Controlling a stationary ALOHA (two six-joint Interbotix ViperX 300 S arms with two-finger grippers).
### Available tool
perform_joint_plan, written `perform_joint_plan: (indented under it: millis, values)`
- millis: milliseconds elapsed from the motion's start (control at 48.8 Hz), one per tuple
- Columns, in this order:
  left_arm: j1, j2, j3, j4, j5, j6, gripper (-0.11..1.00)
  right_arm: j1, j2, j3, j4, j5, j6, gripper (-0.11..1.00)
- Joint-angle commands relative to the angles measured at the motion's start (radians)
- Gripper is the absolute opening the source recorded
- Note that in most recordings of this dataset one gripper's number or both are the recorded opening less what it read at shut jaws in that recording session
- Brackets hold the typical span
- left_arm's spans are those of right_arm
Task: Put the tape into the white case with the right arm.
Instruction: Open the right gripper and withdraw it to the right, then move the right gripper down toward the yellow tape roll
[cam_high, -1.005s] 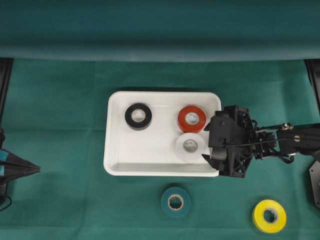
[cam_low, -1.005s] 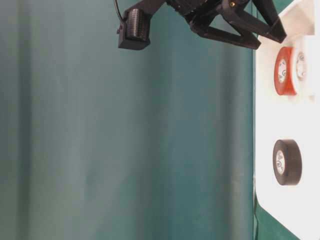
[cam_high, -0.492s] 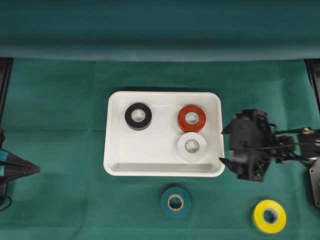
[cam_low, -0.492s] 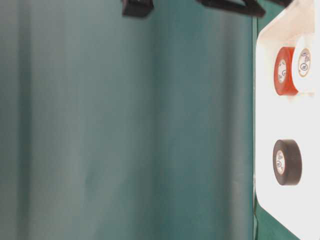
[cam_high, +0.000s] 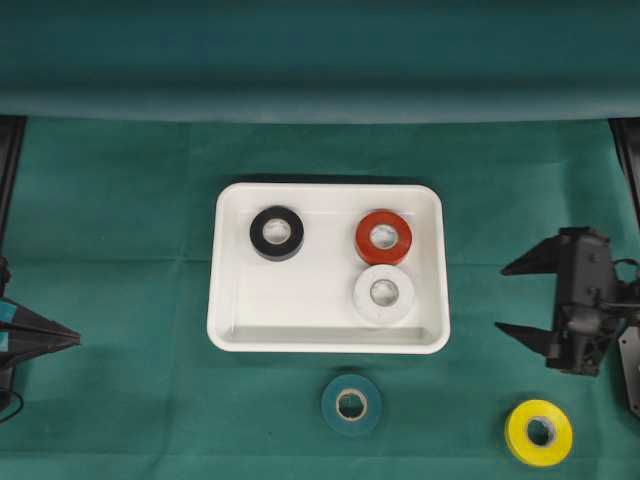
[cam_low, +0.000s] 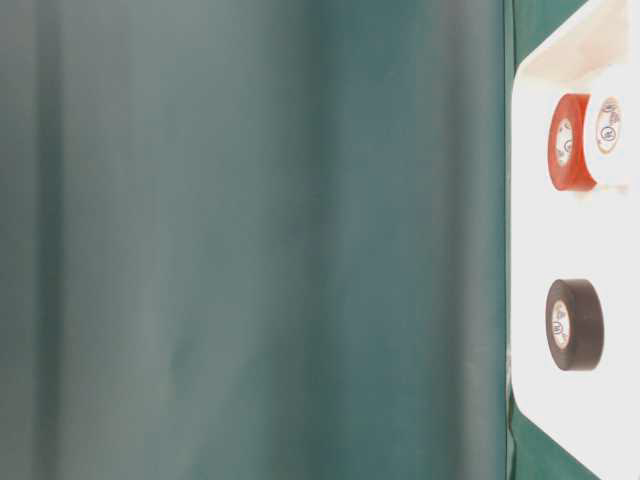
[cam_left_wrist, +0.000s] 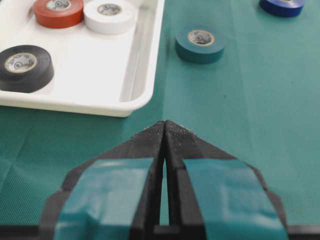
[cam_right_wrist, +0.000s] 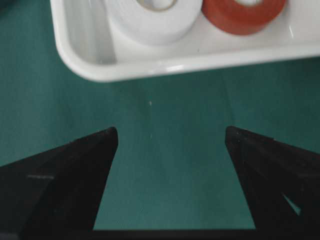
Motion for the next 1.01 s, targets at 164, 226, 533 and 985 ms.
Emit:
perform_joint_plan:
  millis: [164,226,533,985]
  values:
    - [0.002,0.009,-0.012,-0.002,-0.011,0.000,0.00,0.002,-0.156,0.075,0.028,0.011,0.000,0.70]
    - [0.002,0.009,-0.012,-0.002,-0.011,0.000,0.00,0.003,-0.189,0.089,0.031,0.014,0.000,0.70]
    - [0.002,0.011,-0.012,-0.002,-0.011,0.000,0.00,0.041,-0.233,0.107,0.049,0.011,0.011,0.70]
    - [0.002,0.009,-0.012,-0.002,-0.011,0.000,0.00,0.360,-0.233,0.109,0.074,0.014,0.012,0.64]
